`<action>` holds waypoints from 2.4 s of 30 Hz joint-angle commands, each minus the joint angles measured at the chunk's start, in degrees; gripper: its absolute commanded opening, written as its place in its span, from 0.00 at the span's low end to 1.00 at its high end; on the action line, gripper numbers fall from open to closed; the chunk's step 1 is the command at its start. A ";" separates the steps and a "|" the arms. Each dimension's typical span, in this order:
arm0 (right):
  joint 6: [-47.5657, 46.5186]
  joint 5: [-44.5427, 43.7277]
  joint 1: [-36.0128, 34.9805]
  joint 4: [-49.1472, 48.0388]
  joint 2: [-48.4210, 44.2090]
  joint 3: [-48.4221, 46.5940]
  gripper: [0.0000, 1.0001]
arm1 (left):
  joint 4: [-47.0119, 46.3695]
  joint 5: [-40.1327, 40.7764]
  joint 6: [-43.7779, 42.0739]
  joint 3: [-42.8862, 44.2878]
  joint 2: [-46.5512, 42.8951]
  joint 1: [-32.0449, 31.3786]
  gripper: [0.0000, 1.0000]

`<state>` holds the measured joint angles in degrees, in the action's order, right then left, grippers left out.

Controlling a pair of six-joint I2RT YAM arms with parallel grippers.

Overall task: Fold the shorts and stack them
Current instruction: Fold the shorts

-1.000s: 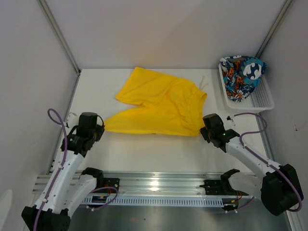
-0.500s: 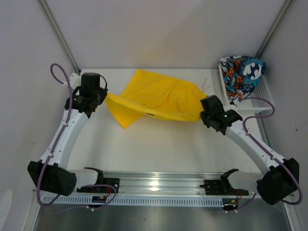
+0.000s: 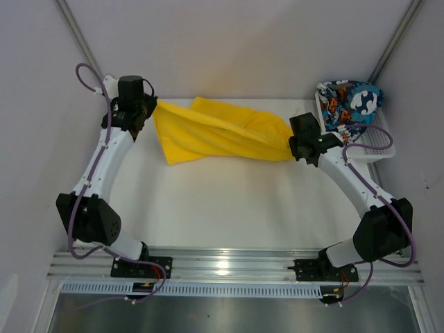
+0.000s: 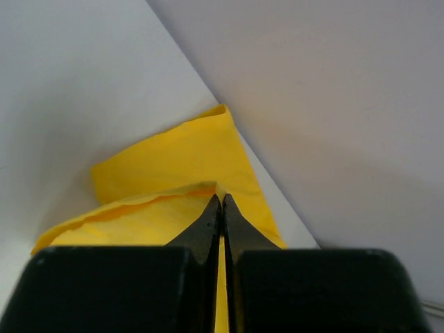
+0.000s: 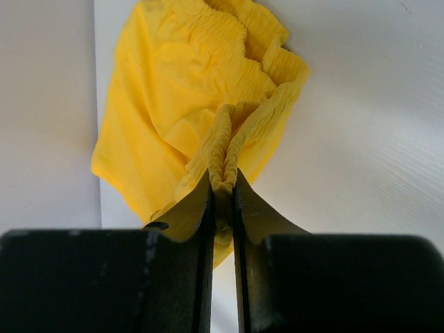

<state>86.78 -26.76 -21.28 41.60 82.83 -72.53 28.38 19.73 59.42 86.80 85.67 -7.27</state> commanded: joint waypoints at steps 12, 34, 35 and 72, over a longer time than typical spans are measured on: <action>6.03 -1.10 5.98 -10.83 8.39 -4.98 0.00 | -12.65 -5.31 -3.70 29.29 30.32 1.20 0.00; -3.29 7.34 13.01 -33.59 45.64 -37.58 0.00 | -34.97 -6.54 3.51 37.03 49.94 3.49 0.00; -3.20 8.04 13.10 -35.00 46.97 -38.64 0.00 | -35.41 -6.63 3.60 37.21 50.73 3.58 0.00; -36.42 24.80 16.35 -47.97 50.30 -43.94 0.77 | -23.55 -16.57 -8.00 22.99 31.69 5.16 0.92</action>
<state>55.44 -9.28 -5.32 -9.37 130.72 -108.29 1.28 5.08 56.07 112.66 124.11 0.45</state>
